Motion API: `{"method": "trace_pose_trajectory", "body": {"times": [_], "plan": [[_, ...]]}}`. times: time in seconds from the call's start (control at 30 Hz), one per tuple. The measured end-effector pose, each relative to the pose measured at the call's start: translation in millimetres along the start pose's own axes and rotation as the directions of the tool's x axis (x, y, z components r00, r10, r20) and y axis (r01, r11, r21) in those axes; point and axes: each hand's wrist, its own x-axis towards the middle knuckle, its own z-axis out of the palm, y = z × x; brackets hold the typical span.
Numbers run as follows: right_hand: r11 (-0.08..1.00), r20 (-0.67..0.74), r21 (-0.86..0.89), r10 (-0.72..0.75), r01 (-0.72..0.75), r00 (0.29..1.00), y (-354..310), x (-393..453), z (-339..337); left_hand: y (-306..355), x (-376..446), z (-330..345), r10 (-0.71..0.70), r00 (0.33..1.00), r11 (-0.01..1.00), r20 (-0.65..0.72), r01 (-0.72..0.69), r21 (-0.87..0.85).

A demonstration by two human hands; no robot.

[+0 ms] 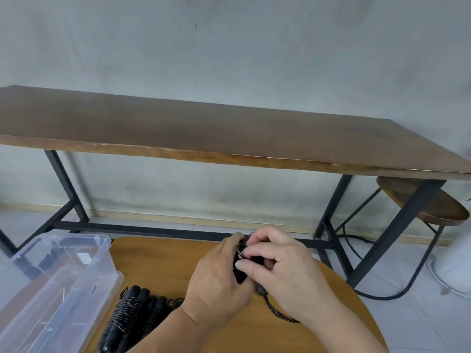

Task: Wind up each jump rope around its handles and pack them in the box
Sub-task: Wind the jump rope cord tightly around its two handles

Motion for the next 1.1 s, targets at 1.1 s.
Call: {"method": "trace_pose_trajectory", "body": {"times": [1.1], "plan": [[0.761, -0.216, -0.629, -0.372, 0.163, 0.903, 18, 5, 27, 4, 12, 8, -0.011, 1.000, 0.990, -0.025, 0.014, 0.140]]}}
